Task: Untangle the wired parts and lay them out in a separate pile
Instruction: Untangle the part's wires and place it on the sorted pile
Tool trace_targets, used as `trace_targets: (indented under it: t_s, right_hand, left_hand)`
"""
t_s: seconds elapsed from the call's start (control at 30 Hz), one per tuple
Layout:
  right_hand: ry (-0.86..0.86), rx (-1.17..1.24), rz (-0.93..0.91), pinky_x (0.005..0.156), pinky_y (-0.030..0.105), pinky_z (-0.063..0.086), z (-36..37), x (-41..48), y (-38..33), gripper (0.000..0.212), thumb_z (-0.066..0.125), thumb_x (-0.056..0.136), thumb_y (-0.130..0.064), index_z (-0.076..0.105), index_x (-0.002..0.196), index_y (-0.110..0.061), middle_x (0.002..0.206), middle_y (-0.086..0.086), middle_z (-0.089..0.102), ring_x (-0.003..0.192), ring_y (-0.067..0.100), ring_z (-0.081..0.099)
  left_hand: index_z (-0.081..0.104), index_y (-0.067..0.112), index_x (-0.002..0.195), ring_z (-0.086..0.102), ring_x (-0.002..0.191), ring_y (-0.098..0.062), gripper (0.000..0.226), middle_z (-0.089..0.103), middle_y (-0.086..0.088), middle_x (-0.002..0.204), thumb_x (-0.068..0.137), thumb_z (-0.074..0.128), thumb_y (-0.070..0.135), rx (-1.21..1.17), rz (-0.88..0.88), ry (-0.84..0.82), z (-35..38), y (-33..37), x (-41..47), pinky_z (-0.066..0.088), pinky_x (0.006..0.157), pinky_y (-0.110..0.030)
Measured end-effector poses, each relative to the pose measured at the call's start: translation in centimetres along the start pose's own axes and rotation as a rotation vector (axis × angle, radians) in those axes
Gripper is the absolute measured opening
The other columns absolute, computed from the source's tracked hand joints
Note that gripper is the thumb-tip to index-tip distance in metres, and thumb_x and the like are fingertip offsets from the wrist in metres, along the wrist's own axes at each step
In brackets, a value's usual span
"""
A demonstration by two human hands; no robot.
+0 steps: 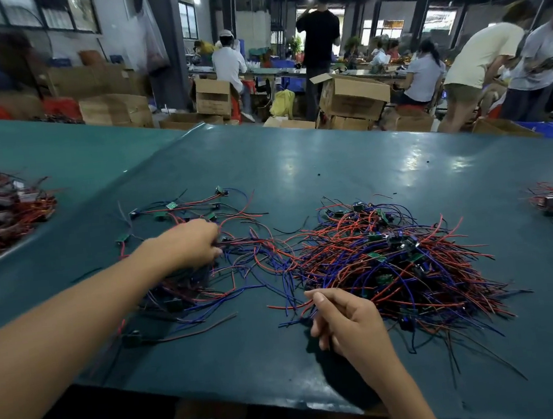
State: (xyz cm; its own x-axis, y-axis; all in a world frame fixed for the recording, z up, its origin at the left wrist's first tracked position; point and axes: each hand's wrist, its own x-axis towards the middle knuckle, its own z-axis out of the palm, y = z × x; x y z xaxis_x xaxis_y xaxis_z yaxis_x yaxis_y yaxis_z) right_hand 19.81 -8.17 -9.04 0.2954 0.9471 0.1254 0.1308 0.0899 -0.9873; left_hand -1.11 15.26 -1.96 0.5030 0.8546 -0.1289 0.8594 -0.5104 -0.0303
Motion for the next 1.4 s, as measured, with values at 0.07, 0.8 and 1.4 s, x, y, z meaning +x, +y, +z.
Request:
trace_targets:
  t_s: [0.07, 0.8, 1.4]
  right_hand:
    - [0.005, -0.002, 0.0, 0.043, 0.018, 0.037, 0.0, 0.0, 0.0, 0.02, 0.055, 0.104, -0.017, 0.075, 0.102, -0.017, 0.062, 0.012, 0.066, 0.048, 0.024, 0.054]
    - [0.003, 0.034, 0.014, 0.043, 0.017, 0.038, -0.2, 0.2, 0.4, 0.02, 0.056, 0.103, -0.02, 0.076, 0.1, -0.024, 0.063, 0.01, 0.067, 0.048, 0.022, 0.056]
    - [0.01, 0.03, 0.02, 0.043, 0.017, 0.038, -0.1, 0.0, 0.0, 0.019, 0.056, 0.103, -0.02, 0.075, 0.104, -0.019, 0.064, 0.009, 0.067, 0.049, 0.021, 0.057]
  left_hand:
    - [0.056, 0.01, 0.113, 0.062, 0.108, -0.037, 0.038, 0.065, -0.017, 0.117, 0.103, 0.047, 0.045, -0.129, -0.086, 0.105, 0.9, 1.2, 0.1, 0.05, 0.084, -0.041]
    - [0.059, 0.018, 0.136, 0.067, 0.088, -0.022, 0.064, 0.069, -0.003, 0.093, 0.079, 0.085, 0.01, -0.804, -0.108, 0.378, 0.0, 2.7, -0.3, 0.051, 0.078, -0.03]
    - [0.056, -0.002, 0.125, 0.075, 0.082, -0.029, 0.032, 0.069, -0.025, 0.101, 0.094, 0.065, 0.001, -1.778, 0.161, 0.297, -8.4, 6.0, -4.0, 0.062, 0.063, -0.031]
